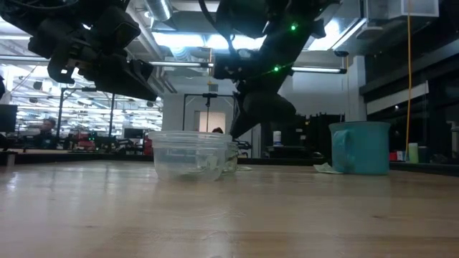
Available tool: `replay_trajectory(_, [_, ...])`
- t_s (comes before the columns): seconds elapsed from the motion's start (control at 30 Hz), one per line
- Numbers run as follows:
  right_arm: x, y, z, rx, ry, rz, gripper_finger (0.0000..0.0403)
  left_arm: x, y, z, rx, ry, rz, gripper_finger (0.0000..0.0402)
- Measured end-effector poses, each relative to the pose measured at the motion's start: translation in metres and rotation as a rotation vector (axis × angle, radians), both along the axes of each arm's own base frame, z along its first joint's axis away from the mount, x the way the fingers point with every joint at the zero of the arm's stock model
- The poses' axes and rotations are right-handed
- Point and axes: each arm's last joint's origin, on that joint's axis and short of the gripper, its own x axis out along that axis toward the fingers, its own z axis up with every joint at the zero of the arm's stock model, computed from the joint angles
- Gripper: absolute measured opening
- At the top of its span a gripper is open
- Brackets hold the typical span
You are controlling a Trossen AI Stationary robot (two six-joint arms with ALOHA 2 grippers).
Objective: Pick and place items into bin
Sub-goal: Put the transparent stevia packet into the transparent glass bin
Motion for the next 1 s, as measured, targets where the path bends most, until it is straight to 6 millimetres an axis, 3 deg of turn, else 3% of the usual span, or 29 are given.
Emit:
replay_trajectory(0.4, [0.002, 0.001, -0.0045, 0.026, 0.002, 0.014, 0.0004, 0.0003, 0.0, 0.0007, -0.007, -0.007, 0.004, 0.0008])
replay_trajectory(1.0, [0.0048, 0.0015, -0.003, 0.037, -0.032, 0.019, 0.0077, 0.0003, -0.0001, 0.0006, -0.007, -0.007, 0.004, 0.0006])
